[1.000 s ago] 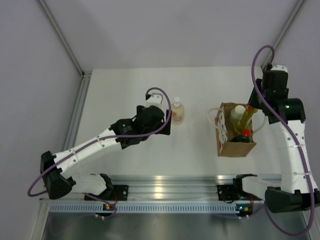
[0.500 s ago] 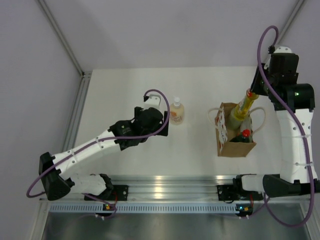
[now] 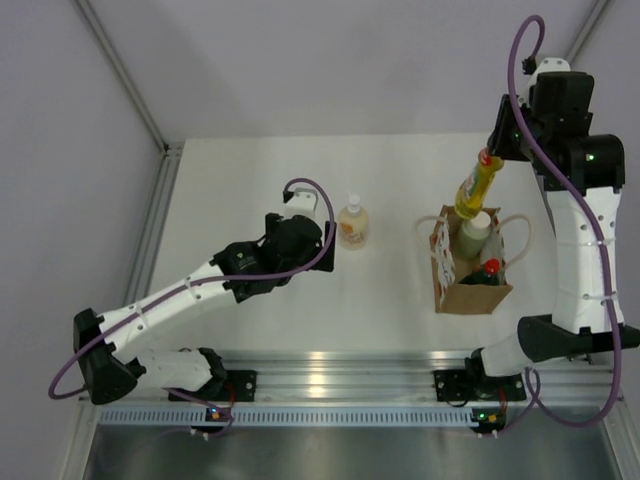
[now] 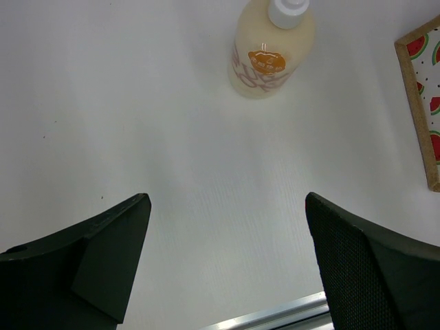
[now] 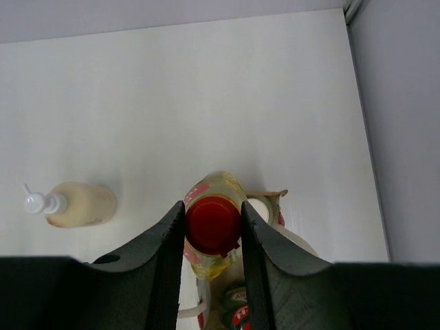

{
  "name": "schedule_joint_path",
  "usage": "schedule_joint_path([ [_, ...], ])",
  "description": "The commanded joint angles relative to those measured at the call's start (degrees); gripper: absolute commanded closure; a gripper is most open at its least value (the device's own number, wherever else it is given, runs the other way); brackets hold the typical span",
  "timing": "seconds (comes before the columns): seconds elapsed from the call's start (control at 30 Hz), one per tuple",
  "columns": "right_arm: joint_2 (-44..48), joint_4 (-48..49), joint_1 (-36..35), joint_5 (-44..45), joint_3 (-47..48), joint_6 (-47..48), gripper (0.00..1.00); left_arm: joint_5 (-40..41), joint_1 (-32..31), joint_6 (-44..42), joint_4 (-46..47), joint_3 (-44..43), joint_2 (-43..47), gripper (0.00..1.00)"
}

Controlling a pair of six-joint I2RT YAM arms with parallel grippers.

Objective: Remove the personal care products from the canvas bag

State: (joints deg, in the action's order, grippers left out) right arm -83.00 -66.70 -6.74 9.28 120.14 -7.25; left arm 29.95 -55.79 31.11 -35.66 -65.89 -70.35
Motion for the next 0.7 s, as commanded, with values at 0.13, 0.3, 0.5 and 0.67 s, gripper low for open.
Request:
schedule_joint_path([
  [0.13,-4.71,7.89,-2.75,-3.29,8.71,1.88,1.00,1.60,-0.02,0.17,0.50,0.58,2.67,0.02],
  [0.3,-8.23,10.96,-3.27,-5.50,10.21,2.67,1.00,1.25,-0.11,0.70,0.50,1.37,3.46,0.02],
  [0.5,-12.09,16.59,-5.21,-7.96,10.03,3.73,1.00,1.51,-0.11,1.14,0.59,2.43,4.52,0.02],
  [0.67,-16.31,19.06,-10.12,-4.54,10.47,6.10,1.00,1.51,-0.11,1.49,0.59,2.96,4.34,0.02],
])
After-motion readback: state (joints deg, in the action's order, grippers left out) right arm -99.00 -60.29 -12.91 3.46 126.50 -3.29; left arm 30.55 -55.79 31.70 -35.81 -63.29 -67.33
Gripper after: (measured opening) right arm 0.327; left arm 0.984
